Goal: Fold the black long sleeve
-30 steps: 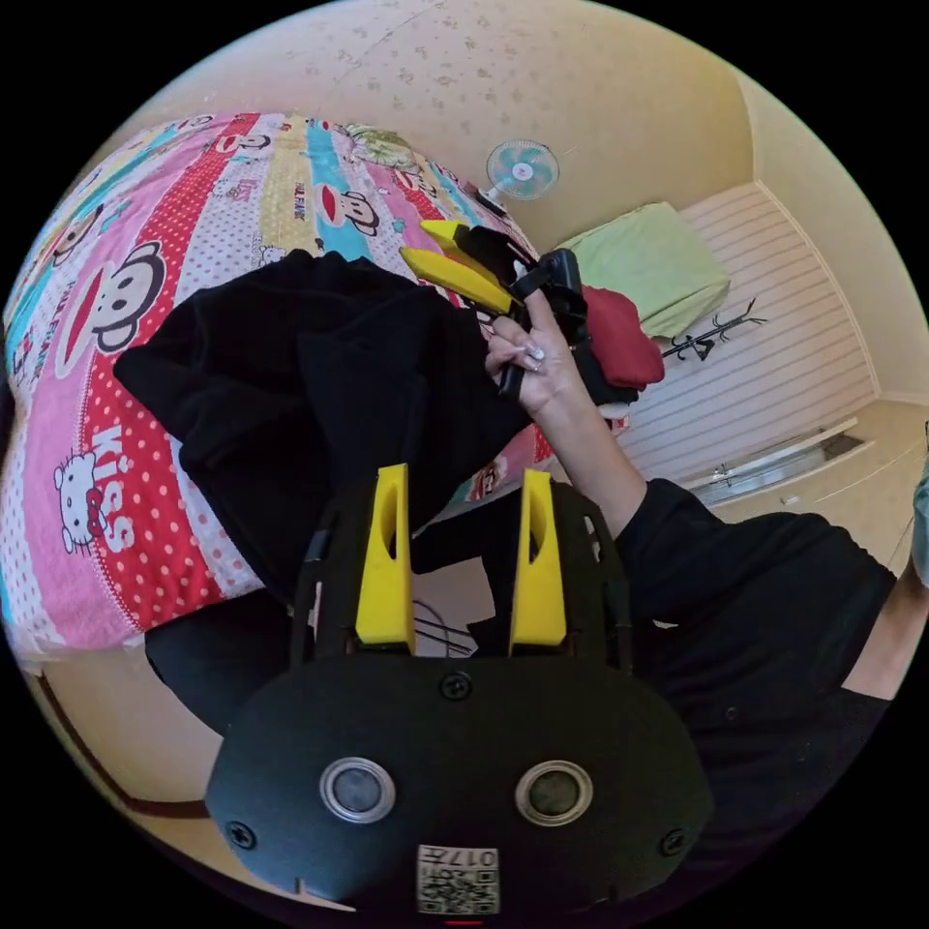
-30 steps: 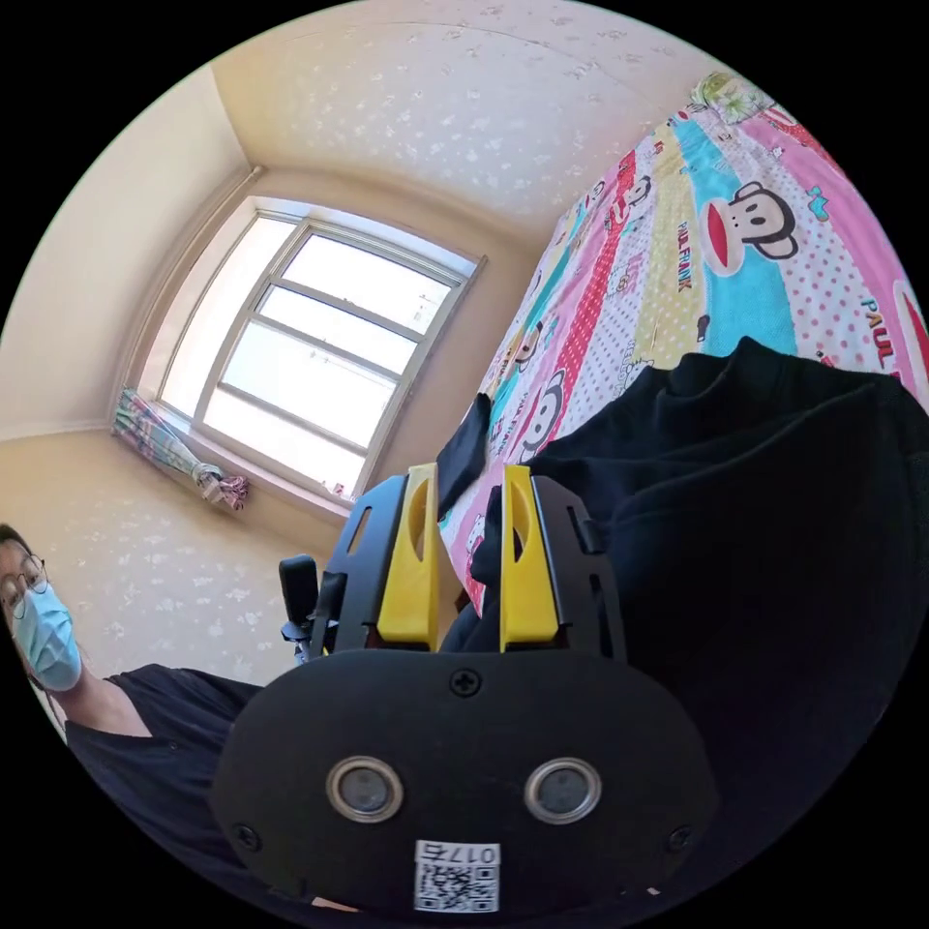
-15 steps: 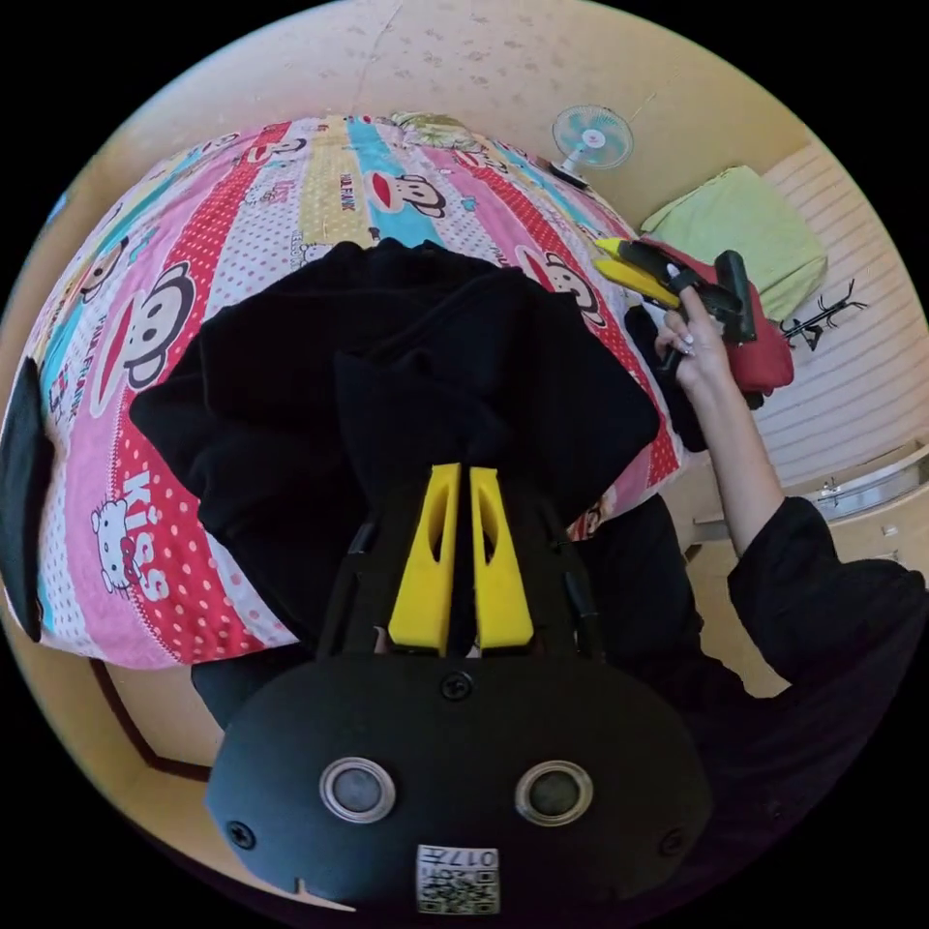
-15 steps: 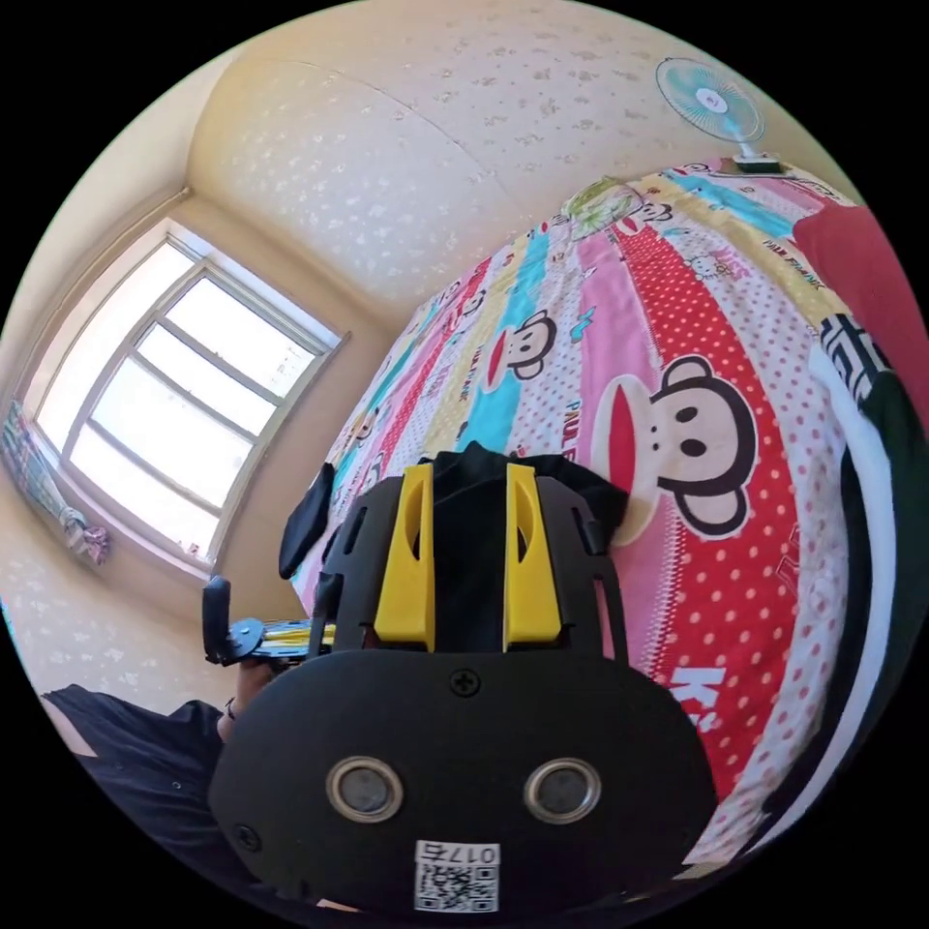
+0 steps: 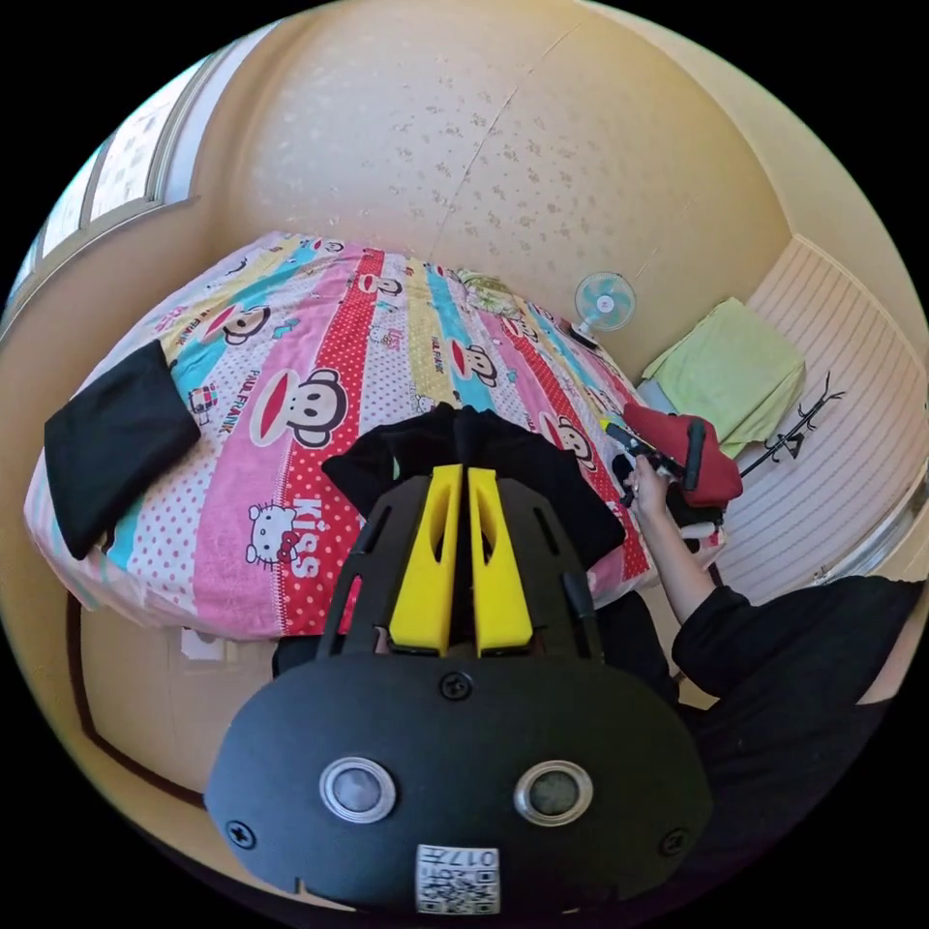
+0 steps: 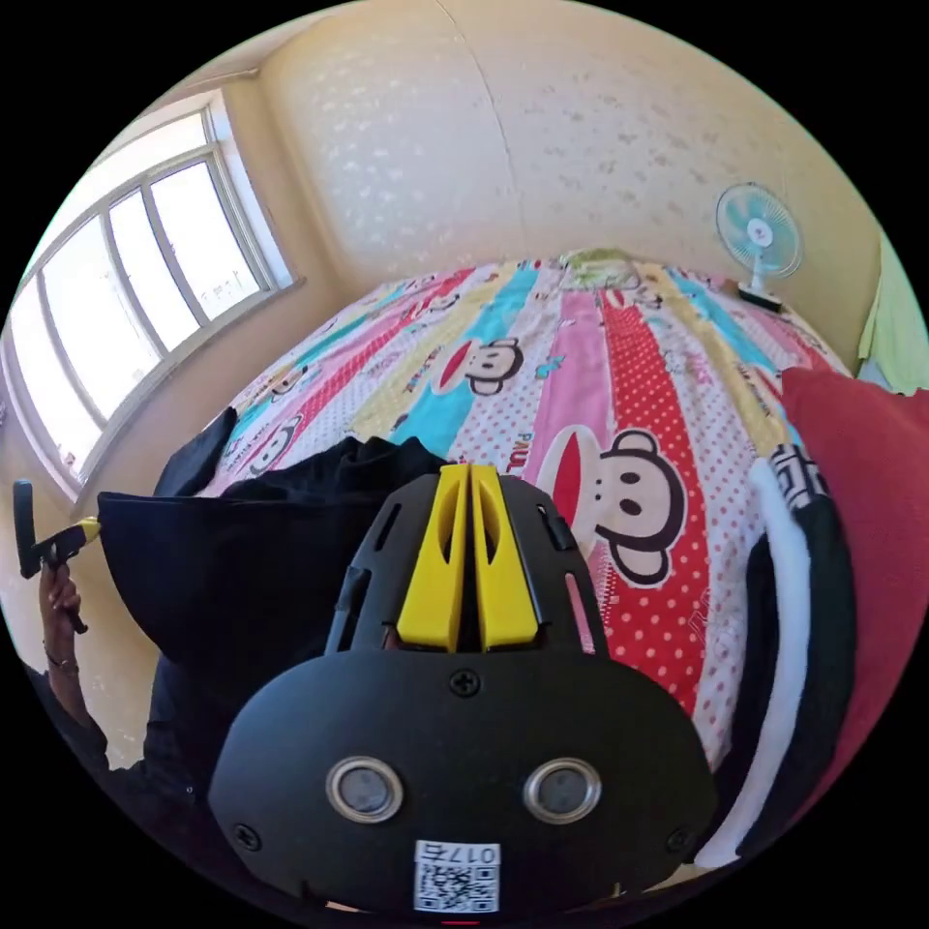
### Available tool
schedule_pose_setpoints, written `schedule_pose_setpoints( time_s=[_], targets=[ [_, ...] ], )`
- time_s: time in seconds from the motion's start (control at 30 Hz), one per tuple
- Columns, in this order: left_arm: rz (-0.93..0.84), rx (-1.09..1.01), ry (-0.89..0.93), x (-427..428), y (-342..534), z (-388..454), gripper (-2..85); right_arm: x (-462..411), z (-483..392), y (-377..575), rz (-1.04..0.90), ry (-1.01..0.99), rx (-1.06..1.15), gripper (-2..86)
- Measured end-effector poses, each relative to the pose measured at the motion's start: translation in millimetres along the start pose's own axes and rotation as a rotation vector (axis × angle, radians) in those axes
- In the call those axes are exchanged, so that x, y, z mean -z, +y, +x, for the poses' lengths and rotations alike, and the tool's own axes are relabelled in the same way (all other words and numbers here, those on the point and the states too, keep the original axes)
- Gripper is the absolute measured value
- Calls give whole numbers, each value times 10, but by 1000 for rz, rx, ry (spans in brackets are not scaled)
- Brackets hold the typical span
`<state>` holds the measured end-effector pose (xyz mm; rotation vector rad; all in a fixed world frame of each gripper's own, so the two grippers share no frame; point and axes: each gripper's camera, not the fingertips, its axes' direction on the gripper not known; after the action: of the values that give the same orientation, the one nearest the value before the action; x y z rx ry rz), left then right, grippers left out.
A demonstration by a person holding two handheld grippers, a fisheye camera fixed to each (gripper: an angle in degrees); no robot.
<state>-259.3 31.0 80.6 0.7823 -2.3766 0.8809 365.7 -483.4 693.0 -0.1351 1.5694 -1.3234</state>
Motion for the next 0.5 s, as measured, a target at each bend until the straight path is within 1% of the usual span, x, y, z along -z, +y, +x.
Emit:
schedule_pose_setpoints(
  time_s=[0.03, 0.1, 0.17, 0.23, 0.27, 0.3, 0.33, 0.4, 0.5],
  targets=[
    [35, -14, 8, 82, -65, -62, -7, 228, -46, -4, 76, 16, -13, 11],
    [21, -15, 36, 74, -250, -194, -8, 388, -70, -92, 117, 7, -11, 12],
    [0, -9, 94, -22, -473, -333, -7, 256, -56, -238, 37, -35, 1, 19],
    [-35, -18, 83, -143, -563, -351, -7, -134, -43, -302, -85, -130, -4, 44],
    [-53, -21, 71, -215, -581, -341, -8, -248, -53, -294, -110, -151, -2, 57],
    [-57, -22, 67, -243, -580, -335, -8, -506, -84, -269, -176, -165, -8, 83],
    [-64, -22, 67, -294, -569, -326, -8, -782, -130, -232, -261, -151, -21, 92],
    [-68, -14, 75, -339, -545, -337, -8, -1080, -243, -146, -333, -99, -5, 97],
    [-72, 4, 91, -330, -531, -407, -8, -1392, -497, 2, -386, 23, 68, 80]
  ],
)
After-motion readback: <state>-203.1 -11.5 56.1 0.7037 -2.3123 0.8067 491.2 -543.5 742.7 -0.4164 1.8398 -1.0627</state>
